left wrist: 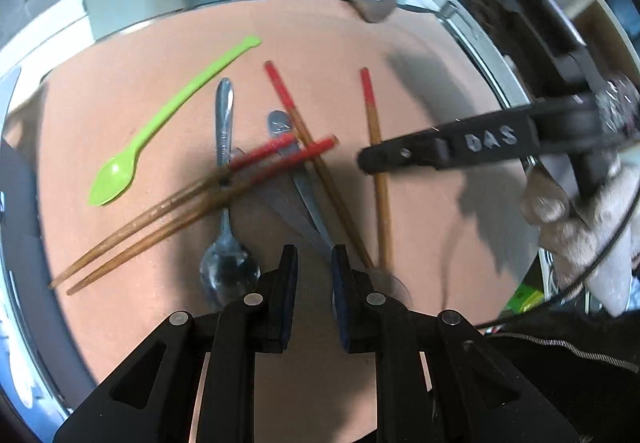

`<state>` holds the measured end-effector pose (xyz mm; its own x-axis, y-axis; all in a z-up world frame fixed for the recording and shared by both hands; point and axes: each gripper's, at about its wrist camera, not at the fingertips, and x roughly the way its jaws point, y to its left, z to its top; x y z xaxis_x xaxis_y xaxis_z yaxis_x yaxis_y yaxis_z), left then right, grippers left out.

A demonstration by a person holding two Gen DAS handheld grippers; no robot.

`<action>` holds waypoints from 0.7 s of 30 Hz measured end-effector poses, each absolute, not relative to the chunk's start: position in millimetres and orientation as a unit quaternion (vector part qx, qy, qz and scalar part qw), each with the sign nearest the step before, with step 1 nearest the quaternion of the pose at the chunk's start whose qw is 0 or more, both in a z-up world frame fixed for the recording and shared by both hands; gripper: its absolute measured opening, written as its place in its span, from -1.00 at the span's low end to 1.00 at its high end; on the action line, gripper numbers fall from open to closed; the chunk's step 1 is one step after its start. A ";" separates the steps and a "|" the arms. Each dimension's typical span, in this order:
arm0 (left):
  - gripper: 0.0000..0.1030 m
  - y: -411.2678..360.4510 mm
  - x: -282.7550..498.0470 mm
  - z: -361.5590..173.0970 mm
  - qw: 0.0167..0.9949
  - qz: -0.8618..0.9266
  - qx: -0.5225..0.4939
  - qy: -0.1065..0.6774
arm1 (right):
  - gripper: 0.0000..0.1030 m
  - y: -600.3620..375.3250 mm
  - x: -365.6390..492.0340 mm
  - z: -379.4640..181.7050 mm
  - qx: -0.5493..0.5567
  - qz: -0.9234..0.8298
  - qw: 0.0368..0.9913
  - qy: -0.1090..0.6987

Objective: Organize utensils
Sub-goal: 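Move both grippers back toward the chopsticks and metal fork on the mat, then close the right gripper on a red-tipped chopstick while the left gripper grasps the metal fork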

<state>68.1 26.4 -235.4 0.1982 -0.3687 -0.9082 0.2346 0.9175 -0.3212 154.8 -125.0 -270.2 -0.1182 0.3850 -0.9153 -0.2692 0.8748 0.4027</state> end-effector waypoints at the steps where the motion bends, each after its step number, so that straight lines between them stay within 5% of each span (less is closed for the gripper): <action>1: -0.71 24.8 71.4 -238.1 0.770 -0.189 -0.059 0.607 | -0.71 -123.4 154.6 -269.0 0.034 0.250 0.663 0.705; 21: -0.65 12.9 88.4 -246.2 0.760 -0.174 -0.013 0.626 | -0.81 -133.9 154.9 -266.2 -0.033 0.277 0.662 0.696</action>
